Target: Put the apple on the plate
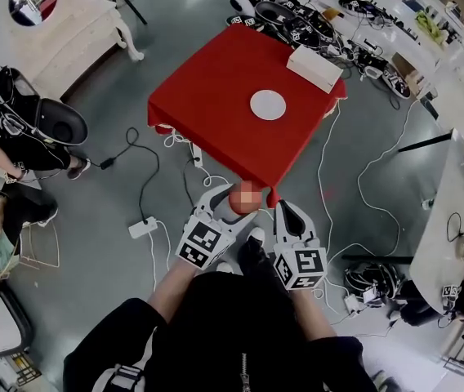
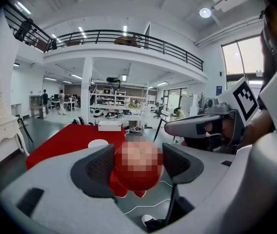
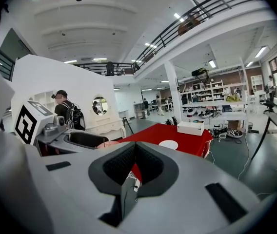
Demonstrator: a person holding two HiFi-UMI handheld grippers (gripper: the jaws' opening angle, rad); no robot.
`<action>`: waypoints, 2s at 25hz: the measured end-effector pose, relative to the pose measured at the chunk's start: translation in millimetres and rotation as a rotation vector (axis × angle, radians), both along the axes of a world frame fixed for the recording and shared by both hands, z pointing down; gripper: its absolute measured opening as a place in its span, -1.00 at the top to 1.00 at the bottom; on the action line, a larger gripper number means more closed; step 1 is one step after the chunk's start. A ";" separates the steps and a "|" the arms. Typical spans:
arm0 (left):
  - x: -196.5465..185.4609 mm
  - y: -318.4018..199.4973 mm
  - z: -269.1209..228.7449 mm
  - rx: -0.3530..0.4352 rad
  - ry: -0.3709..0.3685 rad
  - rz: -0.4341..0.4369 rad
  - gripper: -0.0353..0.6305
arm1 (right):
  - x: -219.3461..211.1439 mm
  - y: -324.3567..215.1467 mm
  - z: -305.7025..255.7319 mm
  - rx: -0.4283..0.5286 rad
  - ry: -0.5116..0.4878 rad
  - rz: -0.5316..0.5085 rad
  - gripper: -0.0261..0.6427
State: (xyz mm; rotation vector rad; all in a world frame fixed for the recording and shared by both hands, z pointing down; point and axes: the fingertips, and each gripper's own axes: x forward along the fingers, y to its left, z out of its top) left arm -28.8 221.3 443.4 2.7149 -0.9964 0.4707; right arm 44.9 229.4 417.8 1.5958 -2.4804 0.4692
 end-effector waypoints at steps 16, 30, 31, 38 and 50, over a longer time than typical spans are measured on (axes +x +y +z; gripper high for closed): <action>32.9 -83.9 -2.6 0.004 -0.023 -0.076 -0.04 | 39.7 -84.0 3.0 -0.010 -0.029 -0.063 0.89; 34.9 -154.6 0.4 -0.021 -0.026 -0.089 -0.04 | 38.3 -155.5 8.1 -0.039 -0.027 -0.081 0.89; 33.7 -163.2 1.9 -0.024 -0.026 -0.086 -0.04 | 37.0 -164.4 8.3 -0.039 -0.026 -0.079 0.89; 30.3 -235.7 6.4 -0.017 -0.009 -0.055 -0.04 | 30.6 -234.2 10.0 -0.037 -0.012 -0.056 0.89; 23.4 -324.0 4.7 -0.018 -0.022 0.041 -0.04 | 15.6 -319.0 2.6 -0.019 0.020 0.015 0.89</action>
